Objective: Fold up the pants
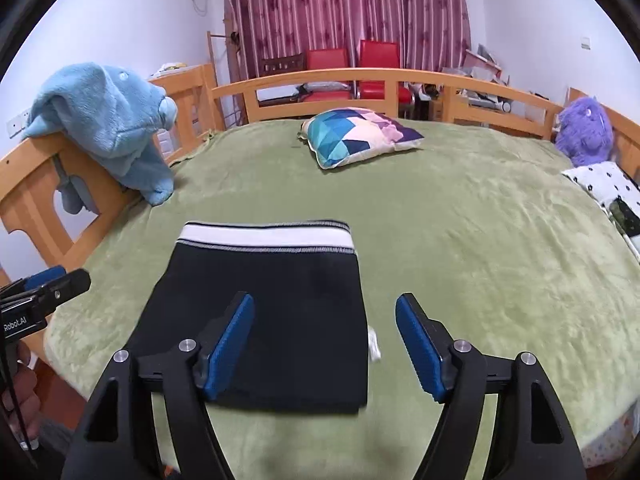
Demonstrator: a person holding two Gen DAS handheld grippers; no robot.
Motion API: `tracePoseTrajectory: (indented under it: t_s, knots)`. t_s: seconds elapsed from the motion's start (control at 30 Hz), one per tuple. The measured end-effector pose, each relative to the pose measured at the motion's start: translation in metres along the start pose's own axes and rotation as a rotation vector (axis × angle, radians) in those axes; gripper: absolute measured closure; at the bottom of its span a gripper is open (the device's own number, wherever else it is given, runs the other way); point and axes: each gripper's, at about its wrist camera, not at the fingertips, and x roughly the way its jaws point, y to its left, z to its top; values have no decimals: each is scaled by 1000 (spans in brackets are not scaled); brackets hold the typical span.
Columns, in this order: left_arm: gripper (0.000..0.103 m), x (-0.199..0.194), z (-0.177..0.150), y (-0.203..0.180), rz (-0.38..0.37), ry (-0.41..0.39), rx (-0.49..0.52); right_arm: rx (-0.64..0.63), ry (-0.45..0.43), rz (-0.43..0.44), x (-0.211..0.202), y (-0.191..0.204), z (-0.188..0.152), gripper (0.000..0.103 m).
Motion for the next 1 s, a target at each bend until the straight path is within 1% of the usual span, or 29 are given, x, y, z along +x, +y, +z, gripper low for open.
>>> tracePoseTrajectory:
  t_s: [0.03,0.1,0.13,0.2,0.23,0.33,0.4,0.63,1.0]
  knots:
    - [17,-7,-2,-5,11,-12,13,-2,6,10,-9,1,-1,30]
    - [16,-18,-3,-12,19,-21,24,-18,-13,9,-25,4,-2,29]
    - [13,-24,-4,-15,13,-24,22,-28,-27,-13,-32,5,-3,22]
    - [9,-32,-6,-17,2,-30,14,-36,-47,-38,-40,7,-5,11]
    - [9,-36,-8,-18,0,-32,11,-33,-56,-42,-44,7,-6,9]
    - [9,-42,-12,-20,5,-32,10,-12,-39,-46,-49,5,-10,6]
    - [9,-45,-13,-20,11,-40,9,-2,-41,-37,-54,4,-13,6]
    - [8,-60,-20,-26,3,-64,23,1,-54,-52,-66,8,-17,5]
    - [8,-63,-22,-26,4,-62,11,12,-52,-58,-72,9,-21,5]
